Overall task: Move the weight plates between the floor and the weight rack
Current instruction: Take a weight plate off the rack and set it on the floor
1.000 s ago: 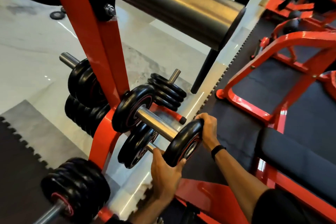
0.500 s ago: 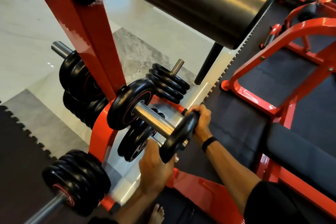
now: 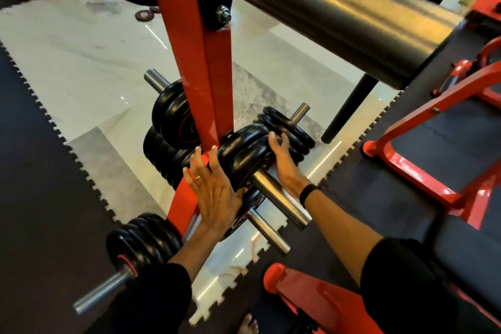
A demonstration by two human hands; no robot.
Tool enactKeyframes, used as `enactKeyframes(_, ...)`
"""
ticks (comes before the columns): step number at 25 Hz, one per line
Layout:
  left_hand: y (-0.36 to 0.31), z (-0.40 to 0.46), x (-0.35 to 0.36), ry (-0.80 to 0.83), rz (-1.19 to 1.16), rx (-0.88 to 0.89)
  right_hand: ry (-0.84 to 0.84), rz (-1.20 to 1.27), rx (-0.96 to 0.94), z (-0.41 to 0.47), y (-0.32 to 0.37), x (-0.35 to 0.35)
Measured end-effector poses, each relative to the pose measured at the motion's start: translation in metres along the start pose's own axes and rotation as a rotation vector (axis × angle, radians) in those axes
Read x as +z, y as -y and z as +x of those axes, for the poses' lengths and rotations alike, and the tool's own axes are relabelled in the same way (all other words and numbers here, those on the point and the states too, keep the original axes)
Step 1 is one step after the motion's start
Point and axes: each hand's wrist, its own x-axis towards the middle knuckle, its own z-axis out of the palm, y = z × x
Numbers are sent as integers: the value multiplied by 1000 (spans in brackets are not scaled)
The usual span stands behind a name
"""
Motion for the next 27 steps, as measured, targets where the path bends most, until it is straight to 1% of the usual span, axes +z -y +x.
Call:
enactKeyframes(3,14,-8,-10,74,-10,15,-22,-19,-15,-21,-12,8)
enactKeyframes(7,52,-38,-42,230,-73,-79,-95,-324,-42,-51,-20,42)
enactKeyframes(9,75,-47,-69,262,-108,-139,-114,-356,-33,-70,-13,75)
enactKeyframes(11,98,-45,-100,298,-214,-207,-93,-363,40,-83,-6,108)
enactKeyframes(13,133,-42,-139,341,-352,-294,-87,-420,130,-98,-3,148)
enactKeyframes(14,154,-40,-159,347,-401,-306,-85,-456,140,-107,1,171)
enactKeyframes(16,200,-37,-200,324,-468,-290,-60,-513,82,-126,14,231)
enactKeyframes(19,272,-27,-271,253,-547,-288,-3,-499,-82,-149,33,337)
enactKeyframes(22,340,-9,-361,135,-603,-294,144,-455,-206,-177,57,443)
enactKeyframes(24,385,0,-420,54,-599,-284,214,-470,-259,-194,76,503)
enactKeyframes(27,440,7,-485,-24,-596,-299,250,-504,-279,-204,92,569)
